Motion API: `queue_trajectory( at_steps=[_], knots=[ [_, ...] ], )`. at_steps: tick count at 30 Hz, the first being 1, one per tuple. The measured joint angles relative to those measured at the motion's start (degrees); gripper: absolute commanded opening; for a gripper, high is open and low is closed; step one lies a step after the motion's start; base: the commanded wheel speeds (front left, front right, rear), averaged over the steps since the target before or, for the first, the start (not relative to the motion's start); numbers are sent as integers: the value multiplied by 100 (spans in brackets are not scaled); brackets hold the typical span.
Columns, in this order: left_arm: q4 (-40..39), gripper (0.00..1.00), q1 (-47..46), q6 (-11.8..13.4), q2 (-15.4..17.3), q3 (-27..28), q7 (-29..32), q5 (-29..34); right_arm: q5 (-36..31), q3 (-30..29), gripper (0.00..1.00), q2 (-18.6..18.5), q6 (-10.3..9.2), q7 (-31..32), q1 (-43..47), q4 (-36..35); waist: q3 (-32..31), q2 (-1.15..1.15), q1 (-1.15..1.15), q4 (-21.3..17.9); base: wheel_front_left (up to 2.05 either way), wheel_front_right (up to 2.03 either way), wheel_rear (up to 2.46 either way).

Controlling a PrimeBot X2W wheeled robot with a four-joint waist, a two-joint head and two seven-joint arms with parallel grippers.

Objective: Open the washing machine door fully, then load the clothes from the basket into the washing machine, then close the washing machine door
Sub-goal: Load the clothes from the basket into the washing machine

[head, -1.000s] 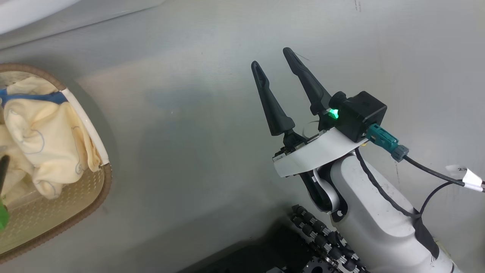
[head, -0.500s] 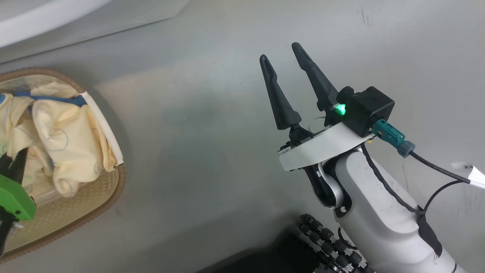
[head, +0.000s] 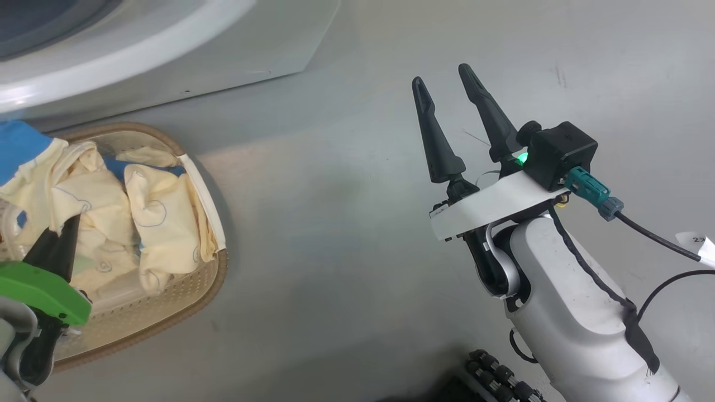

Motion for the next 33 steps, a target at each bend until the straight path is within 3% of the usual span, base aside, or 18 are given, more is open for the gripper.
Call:
queue_trajectory(
  at_steps=[7, 15, 33],
  knots=[
    [-394, 0, 239, 0, -29, 366, -3, -368, -2, -153, 100, -1, 151, 0, 42, 226, -427, 0, 0, 269, 0, 0, 0],
    [-891, 0, 427, 0, -135, 1254, -3, -364, -5, -392, 100, -45, 334, 1, 312, 519, -984, 0, 0, 553, 0, 0, 0],
    [-1867, 0, 1485, 0, -363, 2398, -3, 49, 82, -675, 100, -141, 756, 0, 798, 926, -2209, 0, 0, 1025, 0, 0, 0]
  ],
)
